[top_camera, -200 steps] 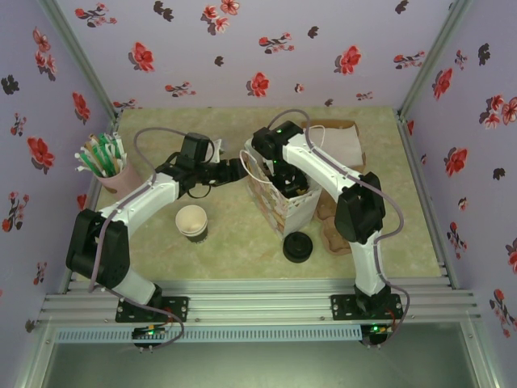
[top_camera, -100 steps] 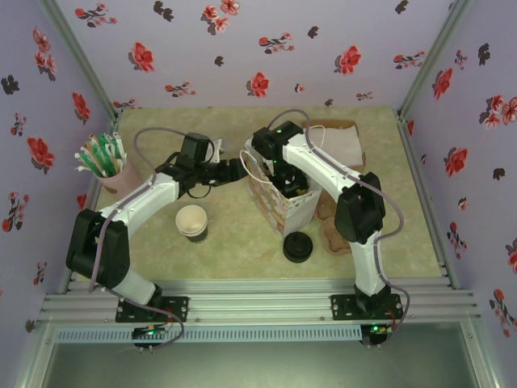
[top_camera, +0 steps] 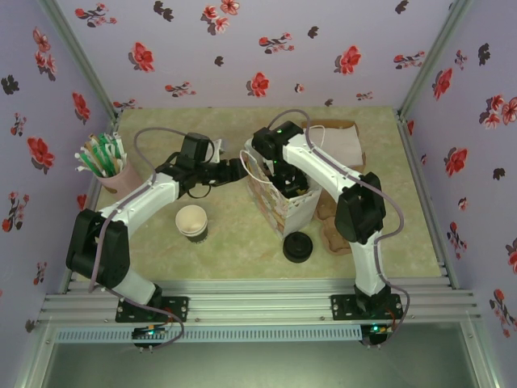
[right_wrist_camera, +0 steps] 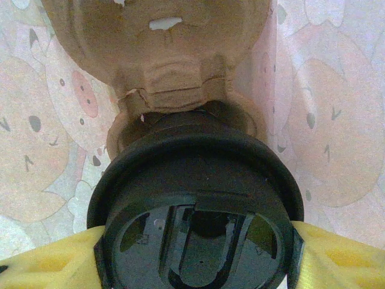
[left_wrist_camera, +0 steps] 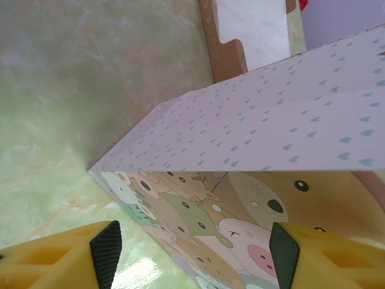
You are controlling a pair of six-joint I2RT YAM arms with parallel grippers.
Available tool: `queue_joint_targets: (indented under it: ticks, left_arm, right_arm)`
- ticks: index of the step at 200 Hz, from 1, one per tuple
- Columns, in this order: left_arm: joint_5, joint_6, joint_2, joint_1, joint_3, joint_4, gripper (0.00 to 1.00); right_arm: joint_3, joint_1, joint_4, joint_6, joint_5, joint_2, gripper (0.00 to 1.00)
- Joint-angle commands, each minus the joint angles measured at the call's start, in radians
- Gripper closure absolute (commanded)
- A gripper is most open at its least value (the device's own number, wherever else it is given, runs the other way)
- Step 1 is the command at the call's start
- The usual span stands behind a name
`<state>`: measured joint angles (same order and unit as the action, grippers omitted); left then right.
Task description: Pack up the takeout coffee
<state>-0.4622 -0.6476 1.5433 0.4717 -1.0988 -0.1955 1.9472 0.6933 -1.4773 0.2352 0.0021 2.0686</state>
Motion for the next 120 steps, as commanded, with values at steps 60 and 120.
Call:
queue_joint_targets:
  ticks: [60, 120]
  left_arm:
    - [0.016, 0.020, 0.008, 0.004, -0.026, -0.003, 0.31]
    - [0.026, 0.020, -0.004, 0.004, -0.027, -0.010, 0.31]
  right_arm:
    - [-0.027, -0.005, 0.030, -0.013, -0.020, -0.001, 0.34]
    - [-0.031, -0.005, 0.029, -0.011, -0.016, -0.017, 0.32]
